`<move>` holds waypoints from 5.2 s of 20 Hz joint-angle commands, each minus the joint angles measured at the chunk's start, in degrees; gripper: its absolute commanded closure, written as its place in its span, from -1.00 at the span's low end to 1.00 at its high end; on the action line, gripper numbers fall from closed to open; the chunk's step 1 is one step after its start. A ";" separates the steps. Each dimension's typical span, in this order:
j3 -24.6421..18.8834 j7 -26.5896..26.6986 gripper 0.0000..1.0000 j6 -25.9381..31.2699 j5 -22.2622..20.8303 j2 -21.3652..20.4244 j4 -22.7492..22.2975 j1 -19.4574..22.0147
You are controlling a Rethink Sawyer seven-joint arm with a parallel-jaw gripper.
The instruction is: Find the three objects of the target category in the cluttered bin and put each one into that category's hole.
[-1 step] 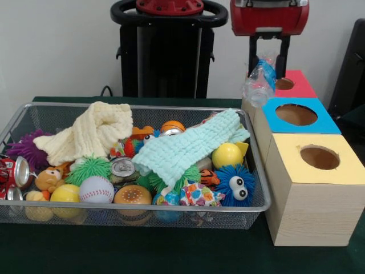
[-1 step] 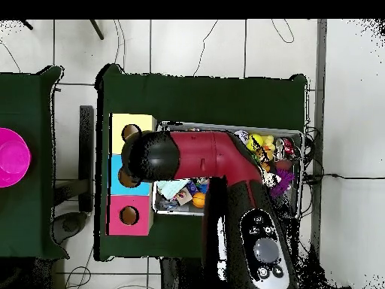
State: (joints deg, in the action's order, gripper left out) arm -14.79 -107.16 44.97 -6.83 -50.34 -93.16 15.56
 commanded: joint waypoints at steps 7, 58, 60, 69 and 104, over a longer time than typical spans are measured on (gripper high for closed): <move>3.93 -13.32 1.00 6.20 8.10 3.28 -3.46 -1.51; 6.39 -10.57 1.00 18.23 21.81 16.52 -2.50 -6.55; 6.43 -10.37 1.00 17.28 21.94 17.01 -2.27 -6.64; 6.42 -11.58 1.00 15.28 22.91 20.04 0.41 -7.93; 4.67 -9.18 1.00 2.55 24.50 18.97 -0.05 -10.11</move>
State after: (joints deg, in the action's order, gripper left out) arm -8.46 -107.16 49.41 16.68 -34.35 -95.56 5.40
